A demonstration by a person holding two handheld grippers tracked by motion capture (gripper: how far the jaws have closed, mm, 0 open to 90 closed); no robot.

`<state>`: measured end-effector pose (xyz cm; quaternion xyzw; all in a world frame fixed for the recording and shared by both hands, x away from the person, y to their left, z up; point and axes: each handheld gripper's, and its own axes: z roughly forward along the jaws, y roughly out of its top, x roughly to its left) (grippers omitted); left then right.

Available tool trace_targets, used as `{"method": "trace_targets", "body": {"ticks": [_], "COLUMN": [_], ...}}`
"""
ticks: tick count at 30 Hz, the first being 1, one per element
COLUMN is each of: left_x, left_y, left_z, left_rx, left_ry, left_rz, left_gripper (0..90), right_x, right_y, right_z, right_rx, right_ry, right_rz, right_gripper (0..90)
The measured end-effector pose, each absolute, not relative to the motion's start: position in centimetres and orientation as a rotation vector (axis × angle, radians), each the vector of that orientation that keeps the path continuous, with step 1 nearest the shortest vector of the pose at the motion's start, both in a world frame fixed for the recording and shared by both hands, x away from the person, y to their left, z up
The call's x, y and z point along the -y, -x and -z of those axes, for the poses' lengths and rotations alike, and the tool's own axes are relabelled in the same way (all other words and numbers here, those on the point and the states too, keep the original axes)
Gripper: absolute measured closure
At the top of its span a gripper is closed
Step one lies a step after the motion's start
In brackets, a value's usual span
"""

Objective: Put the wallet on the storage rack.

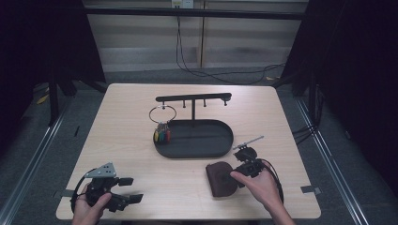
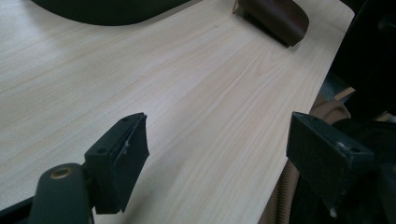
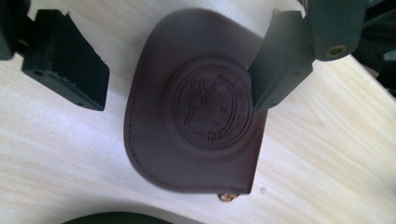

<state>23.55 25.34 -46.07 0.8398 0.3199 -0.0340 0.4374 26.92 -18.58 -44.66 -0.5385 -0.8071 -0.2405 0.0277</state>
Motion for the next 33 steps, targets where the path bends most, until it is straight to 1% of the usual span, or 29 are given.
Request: {"method": "trace_targets", "body": {"ticks": [5,11,17,19,24,27,33], "left_x": [-25.6,-25.8,-25.8,-25.9,-25.9,-25.9,-26.1], "left_y": [-23.5,-23.6,-23.6,-23.7,-23.7,-23.8,-23.7], "left_z": [46.0,46.0,46.0,46.0,46.1,46.1,46.0], "left_rx": [-0.79,-0.793,-0.804,-0.811,-0.812,-0.81,-0.809], "left_ry": [-2.079,-2.086,-2.08,-2.08,-2.08,-2.079,-2.076], "left_rz": [0.097,0.1,0.093,0.092,0.101,0.099,0.098], "left_gripper": [20.7,20.7,20.6,20.5,20.5,20.5,20.5], "right_x": [17.7,17.2,16.8,16.5,16.3,16.0,15.7], "right_y": [-28.2,-29.1,-29.5,-29.4,-29.7,-29.9,-30.1], "right_z": [44.6,45.5,46.0,46.1,46.6,46.8,46.8], "right_rx": [2.458,2.419,2.422,2.45,2.41,2.377,2.366], "right_ry": [1.682,1.688,1.686,1.665,1.651,1.632,1.629], "right_rz": [0.644,0.513,0.516,0.517,0.543,0.574,0.562], "right_gripper": [18.6,17.5,17.4,15.9,16.7,21.4,23.7]}}
